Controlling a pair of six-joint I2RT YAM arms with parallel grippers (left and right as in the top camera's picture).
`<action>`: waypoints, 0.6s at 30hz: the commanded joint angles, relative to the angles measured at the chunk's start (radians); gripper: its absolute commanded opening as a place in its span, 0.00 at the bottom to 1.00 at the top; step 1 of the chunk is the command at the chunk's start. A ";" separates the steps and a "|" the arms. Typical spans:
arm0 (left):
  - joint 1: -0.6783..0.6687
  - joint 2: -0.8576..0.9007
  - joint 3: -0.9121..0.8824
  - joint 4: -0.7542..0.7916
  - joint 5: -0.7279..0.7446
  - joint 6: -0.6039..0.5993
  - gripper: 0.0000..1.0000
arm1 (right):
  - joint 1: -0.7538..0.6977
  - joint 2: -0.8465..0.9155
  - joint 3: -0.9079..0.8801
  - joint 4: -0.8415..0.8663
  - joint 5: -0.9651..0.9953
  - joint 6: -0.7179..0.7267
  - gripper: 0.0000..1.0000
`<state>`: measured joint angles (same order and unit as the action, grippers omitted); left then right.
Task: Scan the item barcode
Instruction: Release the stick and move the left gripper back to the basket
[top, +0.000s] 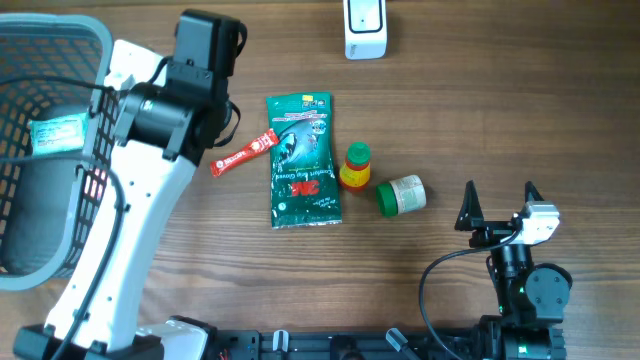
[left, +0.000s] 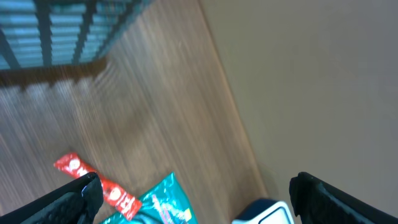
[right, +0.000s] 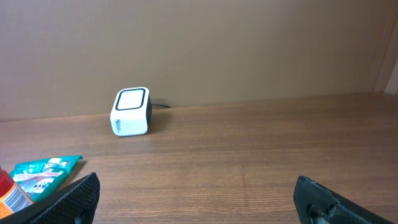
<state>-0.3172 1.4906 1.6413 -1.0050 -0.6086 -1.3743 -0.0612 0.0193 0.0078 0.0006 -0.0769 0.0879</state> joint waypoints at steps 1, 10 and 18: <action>0.001 -0.030 0.008 -0.002 -0.113 0.035 1.00 | -0.002 -0.005 -0.003 0.002 0.014 -0.007 1.00; 0.013 -0.066 0.008 -0.003 -0.262 0.058 1.00 | -0.002 -0.005 -0.003 0.002 0.014 -0.007 1.00; 0.114 -0.109 0.008 -0.001 -0.267 0.088 1.00 | -0.002 -0.005 -0.003 0.002 0.014 -0.008 1.00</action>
<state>-0.2535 1.4117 1.6413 -1.0054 -0.8268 -1.3167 -0.0612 0.0193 0.0078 0.0006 -0.0769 0.0879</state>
